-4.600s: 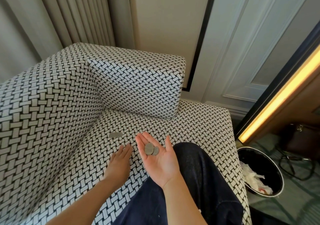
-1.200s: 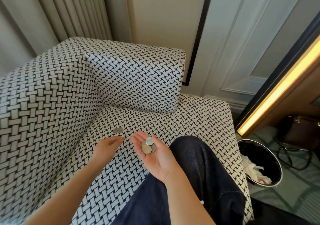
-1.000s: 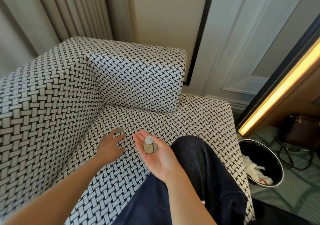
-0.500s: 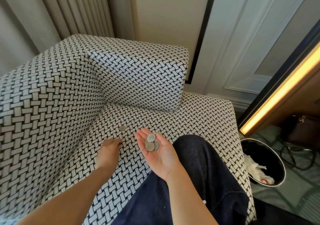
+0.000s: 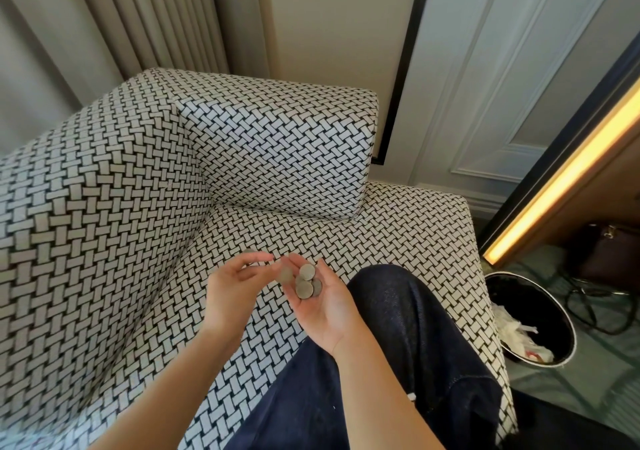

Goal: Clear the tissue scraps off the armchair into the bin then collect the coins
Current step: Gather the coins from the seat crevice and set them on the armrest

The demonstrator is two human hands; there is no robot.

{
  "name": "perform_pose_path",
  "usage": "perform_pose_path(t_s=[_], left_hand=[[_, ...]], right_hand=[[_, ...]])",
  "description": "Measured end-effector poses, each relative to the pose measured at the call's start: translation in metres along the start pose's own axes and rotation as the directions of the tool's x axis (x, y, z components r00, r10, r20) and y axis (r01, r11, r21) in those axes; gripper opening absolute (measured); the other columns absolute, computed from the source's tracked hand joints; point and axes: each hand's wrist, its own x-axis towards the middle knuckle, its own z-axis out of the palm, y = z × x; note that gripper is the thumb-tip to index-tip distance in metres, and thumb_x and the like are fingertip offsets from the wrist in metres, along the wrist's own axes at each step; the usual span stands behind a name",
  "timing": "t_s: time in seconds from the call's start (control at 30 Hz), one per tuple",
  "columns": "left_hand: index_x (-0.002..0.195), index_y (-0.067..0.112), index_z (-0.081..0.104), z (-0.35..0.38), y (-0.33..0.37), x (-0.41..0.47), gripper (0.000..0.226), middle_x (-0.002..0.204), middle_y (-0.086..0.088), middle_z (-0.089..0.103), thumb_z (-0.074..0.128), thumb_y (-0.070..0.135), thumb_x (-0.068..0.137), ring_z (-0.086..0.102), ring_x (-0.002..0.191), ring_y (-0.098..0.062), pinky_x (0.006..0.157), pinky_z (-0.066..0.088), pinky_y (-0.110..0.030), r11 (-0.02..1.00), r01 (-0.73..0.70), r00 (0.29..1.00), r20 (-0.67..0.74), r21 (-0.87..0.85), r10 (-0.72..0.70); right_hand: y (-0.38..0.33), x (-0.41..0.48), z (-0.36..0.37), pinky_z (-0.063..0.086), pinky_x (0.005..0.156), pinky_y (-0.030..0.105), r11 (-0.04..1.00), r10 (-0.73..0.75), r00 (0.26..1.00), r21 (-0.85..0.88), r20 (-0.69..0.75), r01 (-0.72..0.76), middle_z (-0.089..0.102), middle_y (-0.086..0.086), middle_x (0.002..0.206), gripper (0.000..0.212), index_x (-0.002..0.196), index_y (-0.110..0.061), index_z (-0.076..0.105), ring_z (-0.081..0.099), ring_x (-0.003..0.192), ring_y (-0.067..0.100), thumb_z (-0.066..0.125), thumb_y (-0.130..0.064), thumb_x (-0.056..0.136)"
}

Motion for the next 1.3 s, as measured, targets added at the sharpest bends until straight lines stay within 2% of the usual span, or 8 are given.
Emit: perform_pose_path(t_s=[0.17,0.37,0.47,0.63,0.97,1.07,1.2,1.3], left_hand=[[0.095,0.015,0.072,0.011,0.007,-0.004,0.022,0.079,0.002,0.074,0.076,0.011,0.074,0.068,0.088,-0.003,0.091,0.034,-0.014,0.969,-0.138,0.968,0.235,0.206,0.088],[0.120,0.025,0.061,-0.005,-0.020,0.049,0.030,0.124,0.009,0.060,0.058,0.021,0.091,0.051,0.120,-0.008,0.101,0.037,-0.026,0.884,-0.153,0.988,0.059,0.442,0.142],[0.141,0.021,0.037,-0.020,-0.050,0.080,0.049,0.154,-0.001,0.023,0.051,0.023,0.094,0.022,0.141,-0.021,0.113,0.022,-0.036,0.662,-0.033,0.987,0.129,0.749,-0.097],[0.149,0.025,-0.008,-0.033,-0.083,0.108,0.075,0.155,0.002,-0.019,0.045,0.029,0.096,-0.007,0.143,-0.033,0.116,0.013,-0.048,0.255,-0.191,0.922,0.262,0.948,-0.285],[0.137,0.021,0.041,-0.031,-0.095,0.099,0.045,0.128,0.003,0.051,0.049,0.011,0.094,0.042,0.119,-0.018,0.091,0.045,-0.029,0.015,-0.298,0.942,0.291,0.955,0.168],[0.127,0.015,0.052,-0.030,-0.105,0.088,0.039,0.115,-0.001,0.059,0.052,0.002,0.091,0.051,0.108,-0.018,0.079,0.048,-0.027,0.167,-0.305,0.929,0.254,0.938,0.270],[0.106,0.018,0.063,-0.015,-0.079,0.057,0.018,0.089,0.002,0.068,0.055,0.009,0.091,0.064,0.077,-0.011,0.061,0.047,-0.017,0.832,-0.044,0.986,-0.110,0.552,0.125],[0.091,0.022,0.065,-0.007,-0.049,0.034,0.013,0.085,0.002,0.070,0.065,0.010,0.086,0.067,0.077,-0.008,0.062,0.050,-0.013,0.954,-0.070,0.980,-0.158,0.292,0.120]], right_hand=[[-0.001,-0.009,0.003,0.045,0.099,0.031,0.999,0.041,0.999,-0.037,0.025,-0.040,0.069,0.020,0.105,0.049,0.114,0.004,0.056,0.068,0.095,0.021,0.027,-0.034,0.103],[0.000,-0.002,0.000,0.041,0.105,0.039,0.999,0.044,0.999,0.019,0.026,-0.045,0.058,0.027,0.125,0.048,0.125,0.011,0.050,0.057,0.118,0.032,0.036,-0.029,0.102],[-0.001,-0.001,-0.001,0.040,0.106,0.039,0.999,0.041,0.999,0.021,0.015,-0.041,0.058,0.027,0.125,0.047,0.123,0.010,0.052,0.056,0.119,0.033,0.037,-0.029,0.101],[0.000,0.002,-0.001,0.039,0.108,0.039,0.999,0.048,0.999,-0.005,0.013,-0.048,0.055,0.025,0.130,0.050,0.128,0.008,0.050,0.053,0.123,0.031,0.038,-0.031,0.101],[0.001,0.006,0.001,0.036,0.111,0.038,0.998,0.054,0.999,0.011,0.003,-0.054,0.053,0.024,0.132,0.047,0.123,0.008,0.054,0.050,0.126,0.031,0.038,-0.031,0.100],[0.003,0.007,0.001,0.037,0.110,0.038,0.998,0.056,0.998,0.016,0.004,-0.056,0.054,0.023,0.132,0.048,0.126,0.007,0.051,0.050,0.126,0.030,0.038,-0.031,0.101],[0.003,0.005,0.001,0.039,0.109,0.038,0.998,0.045,0.999,0.034,-0.015,-0.044,0.056,0.023,0.129,0.044,0.121,0.007,0.054,0.051,0.124,0.030,0.037,-0.029,0.101],[0.002,0.002,0.004,0.044,0.103,0.034,0.999,0.025,0.998,0.037,-0.057,-0.023,0.059,0.022,0.126,0.042,0.121,0.005,0.055,0.056,0.119,0.027,0.038,-0.027,0.102]])
